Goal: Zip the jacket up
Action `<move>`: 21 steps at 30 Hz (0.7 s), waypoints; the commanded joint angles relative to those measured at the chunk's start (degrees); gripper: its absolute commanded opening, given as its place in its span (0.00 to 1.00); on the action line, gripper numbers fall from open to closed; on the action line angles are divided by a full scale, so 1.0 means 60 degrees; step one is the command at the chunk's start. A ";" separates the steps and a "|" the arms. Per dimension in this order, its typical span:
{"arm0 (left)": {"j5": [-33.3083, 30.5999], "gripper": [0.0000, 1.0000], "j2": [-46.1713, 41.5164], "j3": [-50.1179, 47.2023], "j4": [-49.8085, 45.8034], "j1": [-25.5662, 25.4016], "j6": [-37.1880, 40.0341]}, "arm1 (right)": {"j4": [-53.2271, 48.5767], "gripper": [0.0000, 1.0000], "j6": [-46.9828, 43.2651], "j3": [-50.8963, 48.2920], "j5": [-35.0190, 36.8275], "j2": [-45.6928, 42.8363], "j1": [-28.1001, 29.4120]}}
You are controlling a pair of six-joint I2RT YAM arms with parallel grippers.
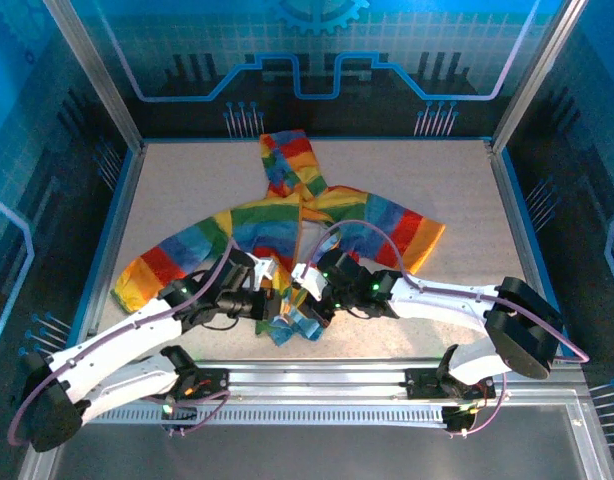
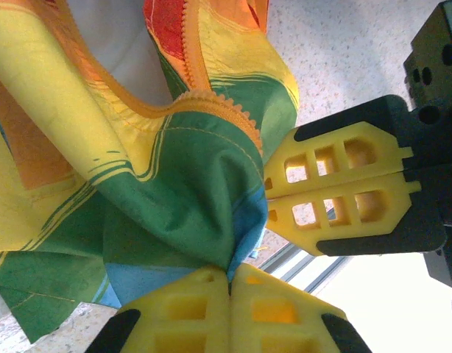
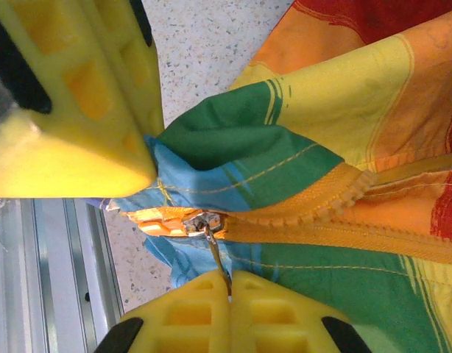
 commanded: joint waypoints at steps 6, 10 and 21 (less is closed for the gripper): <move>0.0292 0.00 0.0442 0.0535 -0.1243 -0.0207 0.0380 | -0.0407 0.00 -0.0015 0.0193 0.0669 0.0030 -0.0311; -0.0115 0.10 0.0133 0.0375 -0.1040 -0.0200 0.0071 | -0.0329 0.00 -0.0116 0.0174 0.0362 0.0045 -0.0310; -0.0180 0.53 -0.0680 -0.1058 0.0944 -0.0189 -0.1145 | 0.0353 0.00 -0.0045 -0.0027 -0.0778 0.0106 -0.0272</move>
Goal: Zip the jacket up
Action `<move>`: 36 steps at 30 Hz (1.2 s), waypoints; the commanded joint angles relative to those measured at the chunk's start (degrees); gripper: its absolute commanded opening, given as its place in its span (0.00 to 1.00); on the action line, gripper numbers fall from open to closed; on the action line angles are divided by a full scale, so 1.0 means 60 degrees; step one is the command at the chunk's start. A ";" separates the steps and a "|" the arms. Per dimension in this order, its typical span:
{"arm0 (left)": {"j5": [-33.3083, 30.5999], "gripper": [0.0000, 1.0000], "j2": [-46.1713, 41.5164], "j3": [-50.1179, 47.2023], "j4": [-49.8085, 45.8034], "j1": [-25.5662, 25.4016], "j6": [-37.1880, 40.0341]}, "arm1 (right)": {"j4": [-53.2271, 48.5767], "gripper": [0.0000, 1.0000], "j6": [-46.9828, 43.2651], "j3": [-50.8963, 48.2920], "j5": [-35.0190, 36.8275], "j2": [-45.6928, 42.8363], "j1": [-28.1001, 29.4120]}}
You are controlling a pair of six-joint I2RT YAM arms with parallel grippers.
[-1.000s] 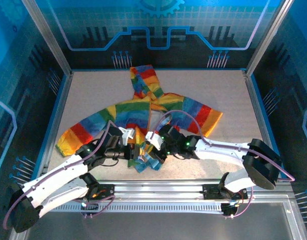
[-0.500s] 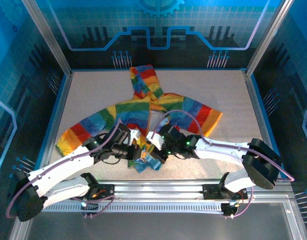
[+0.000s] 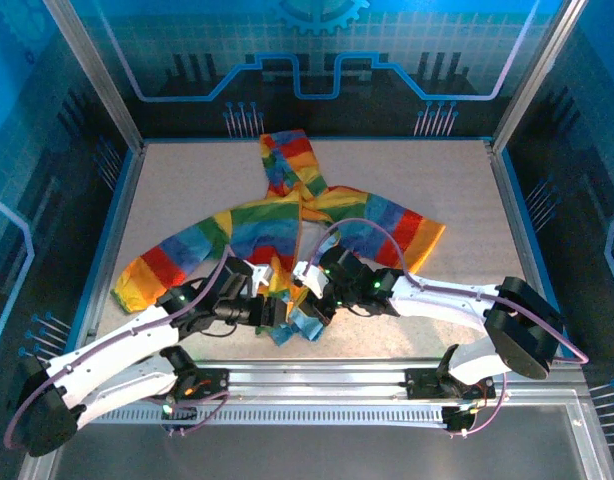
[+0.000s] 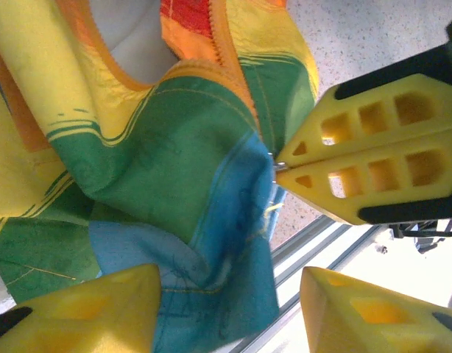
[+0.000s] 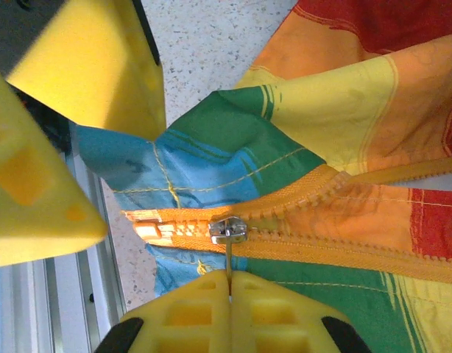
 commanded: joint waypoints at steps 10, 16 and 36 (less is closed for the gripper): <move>0.0534 0.00 0.0259 -0.0305 0.1192 -0.0057 -0.0478 | -0.0360 0.00 0.0112 0.0252 0.0414 0.0154 0.0039; 0.0361 0.00 -0.0219 0.0036 -0.0746 -0.0079 -0.0253 | -0.0737 0.00 0.0278 0.0408 0.1853 0.0231 0.0010; 0.0316 0.00 -0.0831 -0.0084 -0.1332 -0.0134 -0.0798 | -0.0917 0.00 0.0257 0.1102 0.2142 0.0922 -0.0313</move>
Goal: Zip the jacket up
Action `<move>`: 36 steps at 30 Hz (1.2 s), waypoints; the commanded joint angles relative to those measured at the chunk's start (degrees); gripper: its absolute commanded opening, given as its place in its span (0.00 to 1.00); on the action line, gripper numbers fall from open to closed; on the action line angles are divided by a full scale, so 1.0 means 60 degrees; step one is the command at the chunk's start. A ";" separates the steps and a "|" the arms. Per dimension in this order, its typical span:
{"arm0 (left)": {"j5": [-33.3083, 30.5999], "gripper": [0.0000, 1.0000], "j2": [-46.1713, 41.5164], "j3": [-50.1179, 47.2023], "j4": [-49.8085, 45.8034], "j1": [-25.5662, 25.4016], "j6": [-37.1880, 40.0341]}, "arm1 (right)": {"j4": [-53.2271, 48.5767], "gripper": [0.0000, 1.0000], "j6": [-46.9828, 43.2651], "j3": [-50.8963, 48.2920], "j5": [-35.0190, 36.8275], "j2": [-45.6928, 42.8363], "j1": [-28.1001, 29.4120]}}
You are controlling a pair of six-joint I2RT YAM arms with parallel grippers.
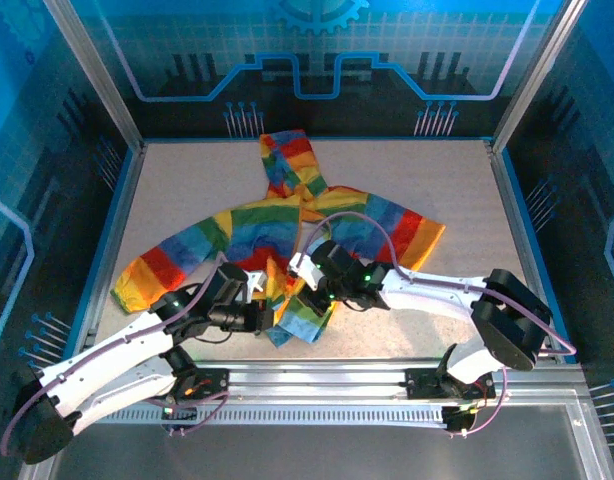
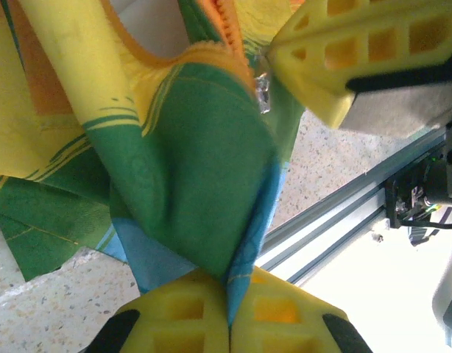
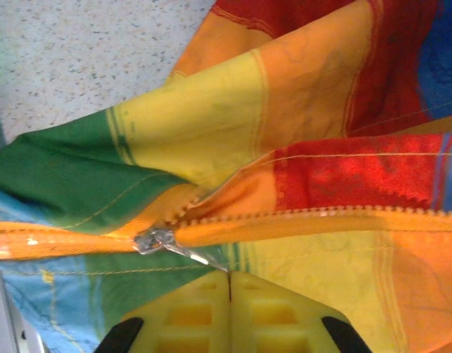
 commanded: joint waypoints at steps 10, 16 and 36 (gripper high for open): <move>-0.0074 0.00 -0.0591 0.0014 -0.0846 -0.0103 -0.0374 | -0.0079 0.00 -0.0376 0.0430 -0.0326 0.0088 -0.0365; -0.0074 0.00 -0.0482 0.0139 -0.0928 -0.0107 0.0063 | 0.0371 0.41 -0.2146 0.0035 -0.1886 -0.0448 -0.0337; -0.0170 0.00 0.0663 0.1772 -0.1853 -0.0109 0.3051 | 0.0785 0.61 -0.5420 0.0568 -0.3051 0.0757 -0.0514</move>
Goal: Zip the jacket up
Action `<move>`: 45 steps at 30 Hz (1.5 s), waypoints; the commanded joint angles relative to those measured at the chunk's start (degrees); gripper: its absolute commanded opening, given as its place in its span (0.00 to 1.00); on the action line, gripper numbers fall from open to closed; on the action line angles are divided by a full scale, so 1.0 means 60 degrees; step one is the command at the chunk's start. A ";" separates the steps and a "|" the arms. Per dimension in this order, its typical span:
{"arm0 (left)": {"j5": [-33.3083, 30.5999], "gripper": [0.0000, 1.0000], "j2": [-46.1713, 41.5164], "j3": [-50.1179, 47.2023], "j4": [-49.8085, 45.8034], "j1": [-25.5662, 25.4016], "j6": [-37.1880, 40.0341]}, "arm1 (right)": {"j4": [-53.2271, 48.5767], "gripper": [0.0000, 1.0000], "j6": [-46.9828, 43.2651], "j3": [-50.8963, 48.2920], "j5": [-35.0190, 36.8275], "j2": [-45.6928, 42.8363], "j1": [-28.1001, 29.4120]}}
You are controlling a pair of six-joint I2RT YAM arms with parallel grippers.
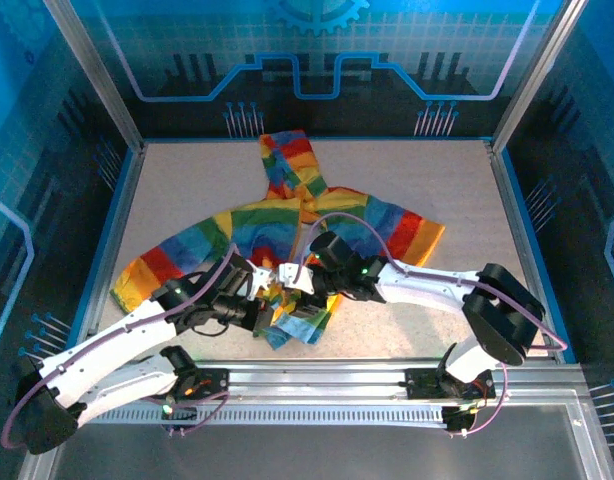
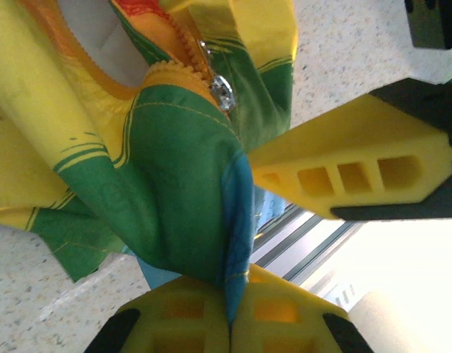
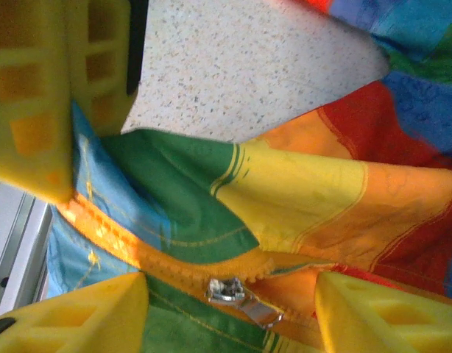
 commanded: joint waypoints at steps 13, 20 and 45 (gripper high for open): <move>-0.0286 0.00 -0.0481 0.0256 -0.0363 -0.0079 0.0501 | 0.0567 0.23 -0.0401 -0.0367 -0.0508 -0.0020 -0.0221; -0.0378 0.00 -0.0464 0.0256 -0.0365 -0.0076 0.0501 | 0.0943 0.13 -0.0264 -0.0849 -0.0170 -0.0448 -0.0076; -0.0223 0.00 -0.0086 0.0344 -0.0335 -0.0080 0.0514 | 0.0602 0.35 -0.0152 -0.0620 -0.0654 -0.0553 -0.0009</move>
